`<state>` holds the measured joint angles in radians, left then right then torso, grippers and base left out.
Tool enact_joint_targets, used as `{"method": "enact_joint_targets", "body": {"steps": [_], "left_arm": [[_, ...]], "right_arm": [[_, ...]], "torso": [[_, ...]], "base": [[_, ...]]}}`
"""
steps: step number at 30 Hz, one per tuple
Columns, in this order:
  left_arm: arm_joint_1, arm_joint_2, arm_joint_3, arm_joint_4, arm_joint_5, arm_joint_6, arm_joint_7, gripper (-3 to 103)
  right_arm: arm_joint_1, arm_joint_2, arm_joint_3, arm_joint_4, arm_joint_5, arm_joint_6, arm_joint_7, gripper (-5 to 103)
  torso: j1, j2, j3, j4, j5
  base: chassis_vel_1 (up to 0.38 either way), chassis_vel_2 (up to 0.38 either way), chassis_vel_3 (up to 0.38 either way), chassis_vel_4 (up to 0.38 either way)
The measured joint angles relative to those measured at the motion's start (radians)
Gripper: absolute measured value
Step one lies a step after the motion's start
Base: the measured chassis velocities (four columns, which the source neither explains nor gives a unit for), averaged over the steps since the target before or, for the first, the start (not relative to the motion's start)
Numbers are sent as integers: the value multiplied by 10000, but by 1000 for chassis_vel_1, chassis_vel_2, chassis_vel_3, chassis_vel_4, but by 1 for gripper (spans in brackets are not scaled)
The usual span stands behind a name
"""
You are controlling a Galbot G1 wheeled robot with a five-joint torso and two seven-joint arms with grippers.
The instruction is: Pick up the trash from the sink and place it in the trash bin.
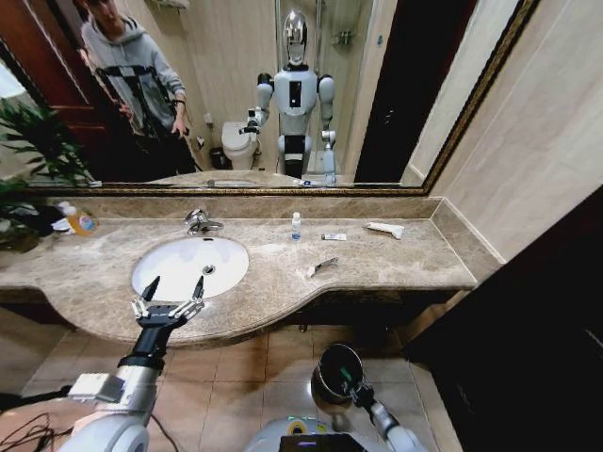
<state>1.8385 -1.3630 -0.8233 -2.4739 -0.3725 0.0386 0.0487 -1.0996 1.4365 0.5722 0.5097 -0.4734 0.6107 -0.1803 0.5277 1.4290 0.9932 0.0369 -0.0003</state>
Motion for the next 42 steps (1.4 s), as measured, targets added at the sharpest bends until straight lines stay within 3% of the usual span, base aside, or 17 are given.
{"method": "enact_joint_targets", "body": {"steps": [7, 10, 13, 15, 16, 18, 22, 23, 25, 27, 28, 34, 42], "left_arm": [[0, 0, 0, 0, 0, 0, 0, 100], [0, 0, 0, 0, 0, 0, 0, 100], [0, 0, 0, 0, 0, 0, 0, 100], [0, 0, 0, 0, 0, 0, 0, 100], [0, 0, 0, 0, 0, 0, 0, 100], [0, 0, 0, 0, 0, 0, 0, 100], [0, 0, 0, 0, 0, 0, 0, 100], [0, 0, 0, 0, 0, 0, 0, 100], [0, 0, 0, 0, 0, 0, 0, 100], [0, 0, 0, 0, 0, 0, 0, 100], [0, 0, 0, 0, 0, 0, 0, 100], [0, 0, 1, 0, 0, 0, 1, 100], [0, 0, 0, 0, 0, 0, 1, 100]], "right_arm": [[616, 163, 81, -846, -659, 37, 257, 19], [708, 153, 88, -911, -778, 36, 202, 27], [814, 157, 137, -987, -931, 28, 286, 43], [821, 160, 140, -985, -937, 24, 324, 43], [820, 158, 140, -967, -938, 20, 349, 54], [814, 145, 136, -938, -936, 19, 356, 54], [668, 29, 84, -629, -633, 32, 340, 76], [668, 29, 84, -629, -633, 32, 340, 76], [278, -87, -14, 172, -61, -85, 189, 86], [133, -125, -47, 431, 123, -146, 129, 86], [-290, -245, -91, 1144, 672, -279, -55, 96], [-1733, -772, 52, 3366, 2966, -558, -311, 100], [-3237, -1181, 424, 5374, 4628, -625, -124, 100]], "torso": [[0, 0, 0, 0, 2], [-1, 0, 0, 0, 1], [-1, 0, 0, 0, 1], [-1, 0, -1, -1, 2], [-1, 0, -1, -1, 2], [-1, 0, -1, -1, 3], [-1, 0, -1, -1, 3], [-1, 0, -1, -1, 3], [-1, 0, -1, 1, 3], [-1, 0, -1, 0, 3], [-1, 1, -1, -1, 4], [-3, 1, -2, -1, 0], [-2, 1, -2, -1, 6]], "base": [[0, 0, 0, 0], [0, 0, 0, 0], [0, 0, 0, 0], [0, 0, 0, 0], [0, 0, 0, 0], [0, 0, 0, 0], [0, 0, 0, 0], [0, 0, 0, 0], [0, 0, 0, 0], [0, 0, 0, 0], [0, 0, 0, 0], [0, 0, 0, 0], [0, 0, 0, 0]]}}
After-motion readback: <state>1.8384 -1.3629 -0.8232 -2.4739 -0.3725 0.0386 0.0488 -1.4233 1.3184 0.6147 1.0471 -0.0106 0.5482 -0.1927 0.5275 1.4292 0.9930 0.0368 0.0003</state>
